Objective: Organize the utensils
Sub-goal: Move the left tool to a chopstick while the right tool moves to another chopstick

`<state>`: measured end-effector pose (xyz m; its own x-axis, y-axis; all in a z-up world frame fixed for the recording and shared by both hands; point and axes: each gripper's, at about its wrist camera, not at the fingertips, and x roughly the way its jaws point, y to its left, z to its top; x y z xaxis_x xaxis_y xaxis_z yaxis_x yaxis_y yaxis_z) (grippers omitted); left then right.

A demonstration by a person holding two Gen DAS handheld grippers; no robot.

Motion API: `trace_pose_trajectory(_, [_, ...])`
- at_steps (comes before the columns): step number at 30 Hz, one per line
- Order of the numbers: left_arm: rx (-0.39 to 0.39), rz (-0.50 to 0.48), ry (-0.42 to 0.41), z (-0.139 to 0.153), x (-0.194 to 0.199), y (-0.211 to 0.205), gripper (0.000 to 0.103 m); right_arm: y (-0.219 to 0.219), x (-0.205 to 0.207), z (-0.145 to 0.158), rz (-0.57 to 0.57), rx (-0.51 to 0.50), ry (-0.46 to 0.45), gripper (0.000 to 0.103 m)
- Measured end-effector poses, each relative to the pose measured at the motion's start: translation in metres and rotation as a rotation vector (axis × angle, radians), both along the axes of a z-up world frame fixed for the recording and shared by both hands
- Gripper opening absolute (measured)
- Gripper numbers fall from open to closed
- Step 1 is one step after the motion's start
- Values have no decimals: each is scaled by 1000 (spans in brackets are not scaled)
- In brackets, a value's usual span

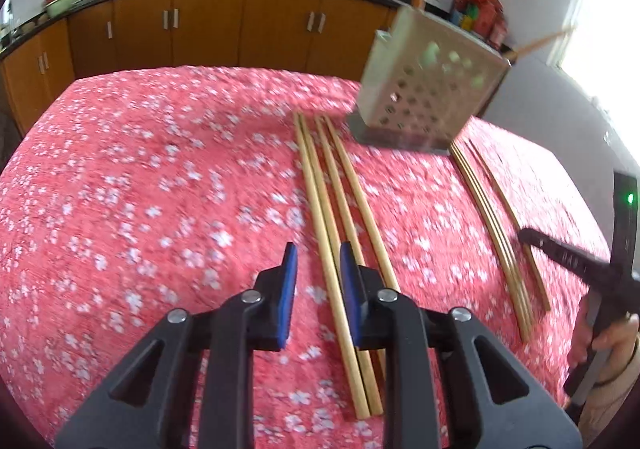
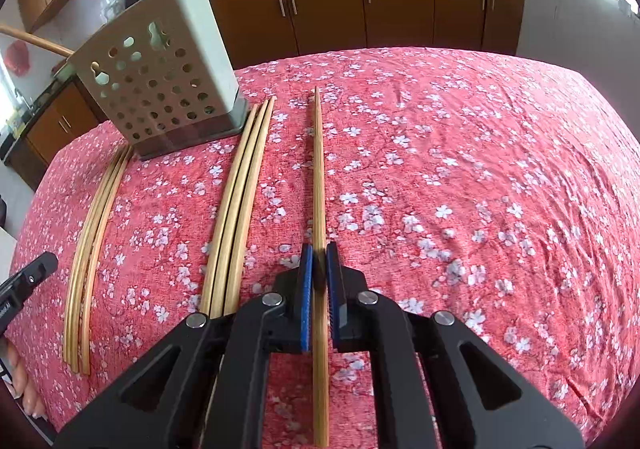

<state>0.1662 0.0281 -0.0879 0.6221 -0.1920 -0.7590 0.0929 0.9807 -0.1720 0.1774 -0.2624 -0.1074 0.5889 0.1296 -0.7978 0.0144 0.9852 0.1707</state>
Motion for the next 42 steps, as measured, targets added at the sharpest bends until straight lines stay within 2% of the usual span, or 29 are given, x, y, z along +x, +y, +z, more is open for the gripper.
trace_pose_trajectory(5, [47,-20,42,-13,3,-10,19,-5,-6,2,4,-13,-8,8])
trace_pose_trajectory(16, [145,-9,38,-16,7,-15,16,-2,-7,3,17,-35,-12,8])
trace_pose_trajectory(19, [148,25,38,-16,12,-9,8,-2,-8,3,20,-15,-12,8])
trace_pose_trajectory(27, [136,162,32,-15,33,37,9,-9,-1,3,-2,-69,-38,8])
trace_pose_trajectory(31, [100,169,24,-13,34,50,9,-20,5,2,-36,-73,-51,8])
trace_pose_trajectory(42, [66,178,24,-13,29,56,10,-24,9,6,-37,-59,-51,9])
